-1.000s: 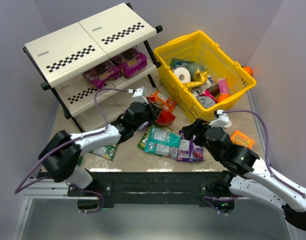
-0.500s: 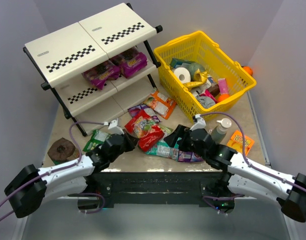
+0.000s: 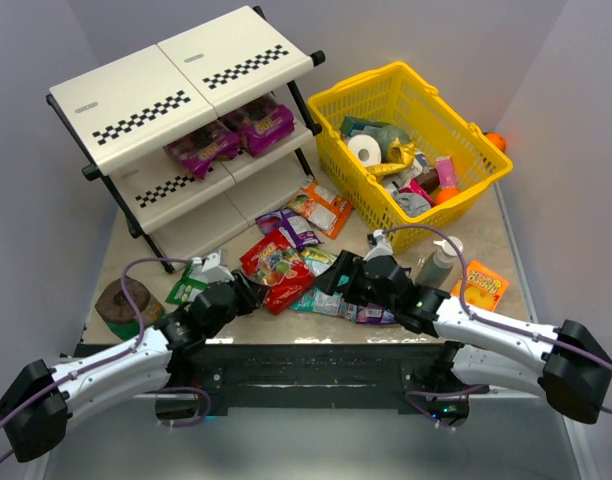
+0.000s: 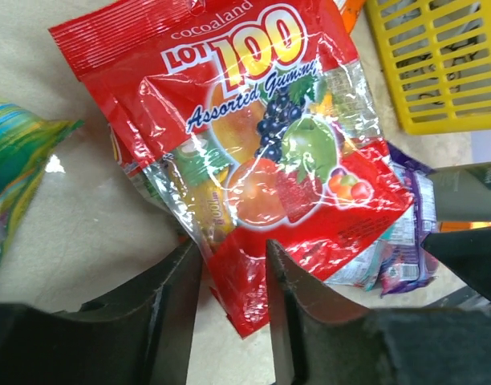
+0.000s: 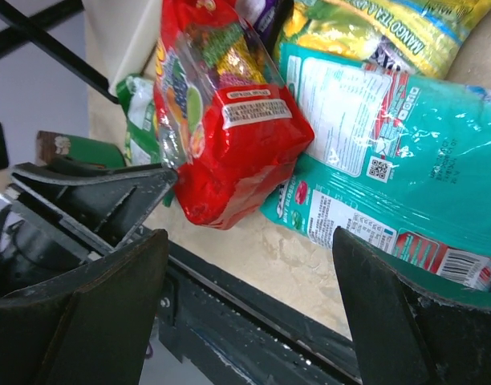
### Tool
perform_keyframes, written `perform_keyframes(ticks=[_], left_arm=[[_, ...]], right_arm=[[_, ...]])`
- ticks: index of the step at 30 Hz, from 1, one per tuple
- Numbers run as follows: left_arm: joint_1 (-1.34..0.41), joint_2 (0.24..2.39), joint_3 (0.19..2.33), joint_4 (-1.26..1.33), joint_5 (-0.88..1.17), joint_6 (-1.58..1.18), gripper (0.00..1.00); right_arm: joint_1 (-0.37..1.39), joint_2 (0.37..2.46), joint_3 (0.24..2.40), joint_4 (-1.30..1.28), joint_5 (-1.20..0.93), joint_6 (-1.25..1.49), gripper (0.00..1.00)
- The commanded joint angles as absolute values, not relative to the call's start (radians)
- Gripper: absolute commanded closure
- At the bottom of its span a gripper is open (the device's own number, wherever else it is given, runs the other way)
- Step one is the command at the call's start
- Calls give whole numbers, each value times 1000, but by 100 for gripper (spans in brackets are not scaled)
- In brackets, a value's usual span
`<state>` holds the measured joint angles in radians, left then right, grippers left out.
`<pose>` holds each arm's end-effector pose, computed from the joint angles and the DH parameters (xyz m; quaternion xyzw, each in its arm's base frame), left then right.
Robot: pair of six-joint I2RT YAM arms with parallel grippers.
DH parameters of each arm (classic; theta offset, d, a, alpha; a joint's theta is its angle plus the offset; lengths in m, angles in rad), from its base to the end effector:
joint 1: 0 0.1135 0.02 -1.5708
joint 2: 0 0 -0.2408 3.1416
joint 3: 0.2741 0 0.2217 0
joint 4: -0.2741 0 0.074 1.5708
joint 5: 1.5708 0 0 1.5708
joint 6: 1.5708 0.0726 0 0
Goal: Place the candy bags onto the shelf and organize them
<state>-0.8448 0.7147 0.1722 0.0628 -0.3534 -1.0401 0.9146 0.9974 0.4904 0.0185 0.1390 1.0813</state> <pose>0.1369 -0.1164 0.1469 -0.1728 0.8286 -0.3249 0.4218 0.1507 0.1792 0.1961 0.1068 0.8491 0.3996 0.3286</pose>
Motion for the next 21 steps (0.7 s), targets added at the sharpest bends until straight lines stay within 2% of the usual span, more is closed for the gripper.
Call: perform_keyframes(ticks=[1, 6, 11, 17, 20, 21], left_arm=[[-848, 730, 219, 78, -387, -982, 69], [-848, 738, 207, 110, -338, -968, 89], [-848, 712, 201, 101, -304, -957, 100], [-848, 658, 198, 77, -281, -946, 100], [-848, 637, 192, 66, -273, -946, 100], [-848, 627, 190, 64, -268, -946, 100]], right_arm=[[948, 1086, 535, 103, 118, 1146, 13], [1052, 1193, 529, 216, 205, 1250, 12], [1117, 1314, 594, 293, 308, 1264, 12], [1134, 1468, 643, 353, 386, 1331, 15], [1135, 1519, 658, 364, 432, 1357, 20], [1137, 1528, 658, 382, 449, 1362, 25]])
